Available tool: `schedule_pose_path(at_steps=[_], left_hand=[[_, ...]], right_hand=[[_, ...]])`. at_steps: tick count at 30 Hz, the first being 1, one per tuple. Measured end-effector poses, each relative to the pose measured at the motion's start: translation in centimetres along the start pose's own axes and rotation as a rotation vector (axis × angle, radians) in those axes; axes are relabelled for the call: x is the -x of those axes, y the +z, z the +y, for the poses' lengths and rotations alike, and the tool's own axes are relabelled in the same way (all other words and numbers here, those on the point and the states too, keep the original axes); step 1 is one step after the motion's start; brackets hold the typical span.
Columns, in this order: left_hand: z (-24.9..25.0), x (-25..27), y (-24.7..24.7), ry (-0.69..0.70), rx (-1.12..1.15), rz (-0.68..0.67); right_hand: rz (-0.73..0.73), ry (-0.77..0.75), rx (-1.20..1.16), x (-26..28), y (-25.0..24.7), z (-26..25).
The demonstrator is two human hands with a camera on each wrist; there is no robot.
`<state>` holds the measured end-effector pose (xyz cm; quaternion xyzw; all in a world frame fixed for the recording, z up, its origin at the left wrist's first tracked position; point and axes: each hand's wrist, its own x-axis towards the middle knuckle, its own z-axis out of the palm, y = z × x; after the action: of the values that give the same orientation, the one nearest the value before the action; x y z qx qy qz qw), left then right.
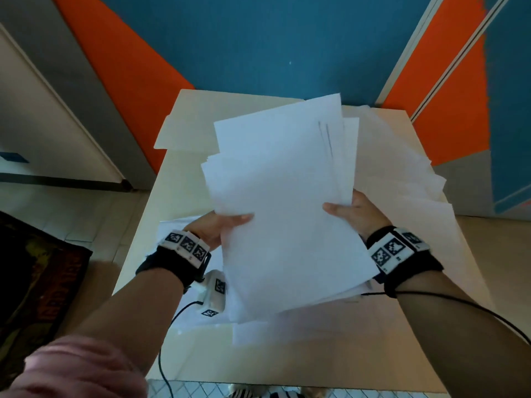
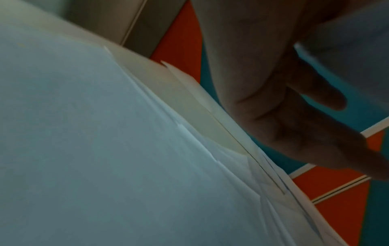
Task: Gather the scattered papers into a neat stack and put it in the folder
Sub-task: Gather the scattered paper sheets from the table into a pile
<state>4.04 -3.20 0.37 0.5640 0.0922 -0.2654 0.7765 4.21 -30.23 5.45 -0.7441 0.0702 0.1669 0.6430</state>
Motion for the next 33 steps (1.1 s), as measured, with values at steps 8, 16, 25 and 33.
schedule_pose_path(at_steps=[8, 16, 25, 33], left_hand=[[-0.6, 3.3, -10.0, 0.029, -0.114, 0.590], [-2.3, 8.4, -16.7, -0.055, -0.099, 0.769], [-3.9, 10.2, -18.3, -0.082, -0.095, 0.871], [-5.2, 10.2, -18.6, -0.072, -0.052, 0.862]], right_hand=[[-0.187, 0.086, 0.201, -4.3, 7.0, -0.3], [-0.244, -0.084, 1.091, -8.6, 11.5, 3.1], [-0.582, -0.158, 1.503, -10.5, 18.5, 4.1], [-0.526, -0.056, 1.606, -11.5, 16.9, 3.1]])
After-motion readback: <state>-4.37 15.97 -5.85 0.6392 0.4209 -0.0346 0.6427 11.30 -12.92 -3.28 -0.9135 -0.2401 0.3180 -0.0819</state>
